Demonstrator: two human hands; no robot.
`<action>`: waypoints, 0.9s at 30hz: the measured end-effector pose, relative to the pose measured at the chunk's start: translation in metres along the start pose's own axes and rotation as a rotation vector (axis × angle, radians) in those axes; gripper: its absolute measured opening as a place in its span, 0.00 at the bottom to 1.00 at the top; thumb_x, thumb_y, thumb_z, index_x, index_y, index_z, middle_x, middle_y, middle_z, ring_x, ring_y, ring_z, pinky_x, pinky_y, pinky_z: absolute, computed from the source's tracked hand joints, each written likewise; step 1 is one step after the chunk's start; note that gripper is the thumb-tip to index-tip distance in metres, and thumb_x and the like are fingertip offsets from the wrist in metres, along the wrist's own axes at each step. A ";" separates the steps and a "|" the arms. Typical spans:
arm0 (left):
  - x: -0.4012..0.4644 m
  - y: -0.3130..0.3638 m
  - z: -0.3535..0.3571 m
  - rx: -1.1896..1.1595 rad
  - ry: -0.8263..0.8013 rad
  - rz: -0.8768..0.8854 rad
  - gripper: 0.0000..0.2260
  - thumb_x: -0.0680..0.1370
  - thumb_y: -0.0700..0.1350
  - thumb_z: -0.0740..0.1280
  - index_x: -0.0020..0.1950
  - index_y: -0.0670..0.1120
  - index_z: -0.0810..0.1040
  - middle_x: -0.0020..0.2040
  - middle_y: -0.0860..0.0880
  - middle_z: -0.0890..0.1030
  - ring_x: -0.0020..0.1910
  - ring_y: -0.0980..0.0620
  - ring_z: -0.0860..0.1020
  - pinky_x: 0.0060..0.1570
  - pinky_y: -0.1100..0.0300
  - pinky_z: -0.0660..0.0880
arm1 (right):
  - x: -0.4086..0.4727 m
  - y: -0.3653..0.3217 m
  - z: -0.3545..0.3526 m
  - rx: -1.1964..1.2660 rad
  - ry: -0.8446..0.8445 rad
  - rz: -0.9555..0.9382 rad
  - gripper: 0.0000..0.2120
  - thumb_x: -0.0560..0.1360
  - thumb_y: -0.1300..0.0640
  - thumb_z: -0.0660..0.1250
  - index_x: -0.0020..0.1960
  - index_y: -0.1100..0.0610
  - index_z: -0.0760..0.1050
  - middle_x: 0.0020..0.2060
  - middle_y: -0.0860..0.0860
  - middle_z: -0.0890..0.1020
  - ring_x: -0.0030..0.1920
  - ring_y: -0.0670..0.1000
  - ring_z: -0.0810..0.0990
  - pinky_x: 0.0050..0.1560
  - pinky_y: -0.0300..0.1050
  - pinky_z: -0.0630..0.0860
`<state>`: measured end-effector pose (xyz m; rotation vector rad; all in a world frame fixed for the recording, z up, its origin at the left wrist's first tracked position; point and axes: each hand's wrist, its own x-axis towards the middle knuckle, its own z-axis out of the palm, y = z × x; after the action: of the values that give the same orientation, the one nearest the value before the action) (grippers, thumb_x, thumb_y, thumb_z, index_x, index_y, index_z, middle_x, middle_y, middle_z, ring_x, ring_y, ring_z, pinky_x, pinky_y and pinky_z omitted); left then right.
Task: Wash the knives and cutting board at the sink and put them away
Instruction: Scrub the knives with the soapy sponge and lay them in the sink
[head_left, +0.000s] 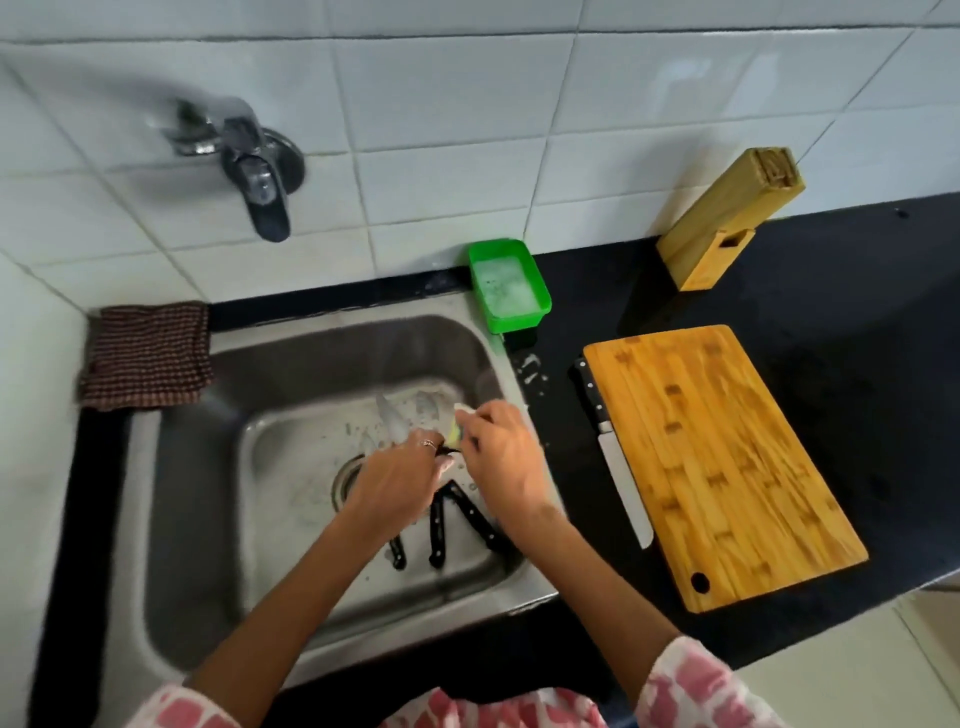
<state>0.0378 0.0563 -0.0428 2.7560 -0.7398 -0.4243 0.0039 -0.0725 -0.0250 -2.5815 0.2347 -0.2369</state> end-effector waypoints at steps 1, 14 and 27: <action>-0.009 -0.008 -0.001 -0.009 0.027 -0.043 0.16 0.81 0.53 0.54 0.63 0.46 0.70 0.59 0.47 0.77 0.48 0.45 0.80 0.44 0.54 0.74 | 0.005 0.004 0.005 -0.075 0.019 -0.011 0.07 0.65 0.67 0.72 0.42 0.59 0.82 0.35 0.56 0.79 0.37 0.56 0.79 0.35 0.41 0.75; -0.070 -0.045 0.008 -1.246 0.024 -0.428 0.09 0.82 0.41 0.53 0.55 0.44 0.72 0.31 0.48 0.69 0.21 0.60 0.66 0.21 0.67 0.62 | 0.018 -0.037 0.014 0.286 0.081 0.305 0.17 0.74 0.65 0.63 0.61 0.55 0.77 0.34 0.51 0.74 0.33 0.49 0.70 0.33 0.42 0.67; -0.082 -0.059 -0.026 -1.890 -0.248 -0.334 0.07 0.82 0.46 0.55 0.52 0.44 0.70 0.29 0.51 0.66 0.18 0.61 0.57 0.15 0.69 0.52 | -0.008 -0.085 0.029 0.213 0.025 -0.023 0.13 0.74 0.67 0.65 0.57 0.60 0.79 0.42 0.54 0.77 0.42 0.52 0.75 0.45 0.41 0.72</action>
<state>0.0053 0.1524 -0.0203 0.9810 0.2030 -0.8742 0.0122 0.0153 -0.0056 -2.3720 0.1788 -0.2864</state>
